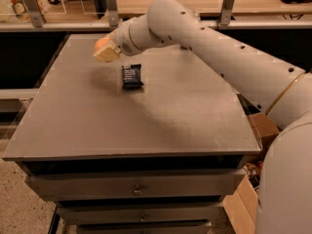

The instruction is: Pick orange

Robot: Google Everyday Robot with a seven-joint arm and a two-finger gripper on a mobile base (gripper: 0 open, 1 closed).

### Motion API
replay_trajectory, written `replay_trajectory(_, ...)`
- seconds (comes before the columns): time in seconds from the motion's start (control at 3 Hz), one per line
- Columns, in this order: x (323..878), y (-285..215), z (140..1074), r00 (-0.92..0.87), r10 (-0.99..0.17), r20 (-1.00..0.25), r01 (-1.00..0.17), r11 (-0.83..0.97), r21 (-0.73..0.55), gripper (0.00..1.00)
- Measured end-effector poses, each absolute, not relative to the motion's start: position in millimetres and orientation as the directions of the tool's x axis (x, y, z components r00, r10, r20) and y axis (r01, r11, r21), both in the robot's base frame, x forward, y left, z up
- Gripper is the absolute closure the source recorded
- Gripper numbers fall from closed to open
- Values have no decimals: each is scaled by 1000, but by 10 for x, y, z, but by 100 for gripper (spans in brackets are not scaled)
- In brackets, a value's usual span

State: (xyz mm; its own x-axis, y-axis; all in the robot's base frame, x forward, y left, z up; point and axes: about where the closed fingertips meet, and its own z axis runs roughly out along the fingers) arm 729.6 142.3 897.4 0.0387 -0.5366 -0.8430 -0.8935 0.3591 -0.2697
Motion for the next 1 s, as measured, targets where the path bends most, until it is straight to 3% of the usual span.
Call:
replay_trajectory(0.33,7279,1423,9230,91,-542,-835,-883,344,-320,88)
replay_trajectory(0.67,7240,1435,9434,144,-540,-829,-875,321,-361,100)
replay_trajectory(1.0,7240,1436,9433,144,-540,-829,-876,321,-361,100)
